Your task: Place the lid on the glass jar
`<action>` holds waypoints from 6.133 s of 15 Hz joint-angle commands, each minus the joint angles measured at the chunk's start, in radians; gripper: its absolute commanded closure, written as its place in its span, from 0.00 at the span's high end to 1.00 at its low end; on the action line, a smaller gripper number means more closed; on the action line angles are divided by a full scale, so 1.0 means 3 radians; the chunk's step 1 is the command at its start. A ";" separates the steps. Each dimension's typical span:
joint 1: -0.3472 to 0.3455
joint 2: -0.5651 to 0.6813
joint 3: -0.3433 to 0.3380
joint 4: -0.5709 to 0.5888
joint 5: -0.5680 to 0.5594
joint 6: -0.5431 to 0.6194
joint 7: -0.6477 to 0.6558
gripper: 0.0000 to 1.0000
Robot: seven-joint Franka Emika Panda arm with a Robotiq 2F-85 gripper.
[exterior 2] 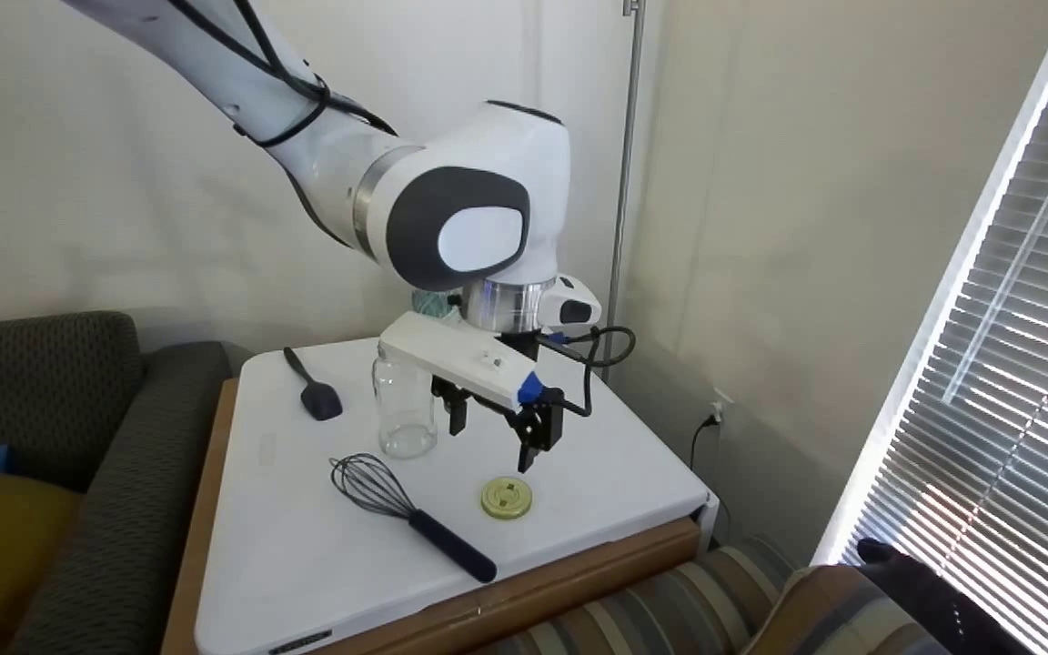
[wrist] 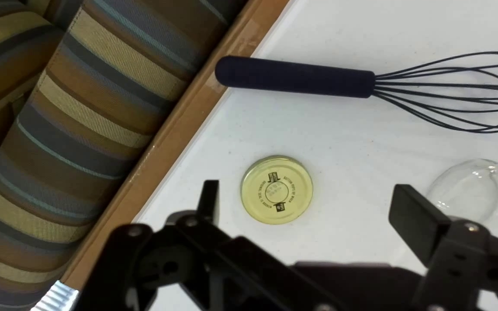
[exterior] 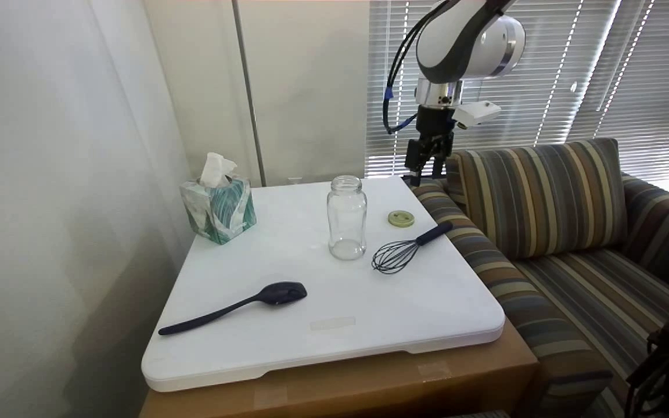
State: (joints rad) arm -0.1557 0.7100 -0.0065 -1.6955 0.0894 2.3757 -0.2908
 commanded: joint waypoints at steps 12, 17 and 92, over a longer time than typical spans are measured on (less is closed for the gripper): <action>-0.0008 0.0621 0.0095 0.0481 -0.0187 0.0015 0.0025 1.00; -0.0032 0.1026 0.0107 0.0878 -0.0126 0.0202 0.0133 1.00; 0.0647 0.0031 0.0411 0.1031 -0.0904 -0.1095 -0.0765 0.47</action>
State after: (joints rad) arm 0.0578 0.7395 0.0980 -1.3267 -0.1972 2.0261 -0.4753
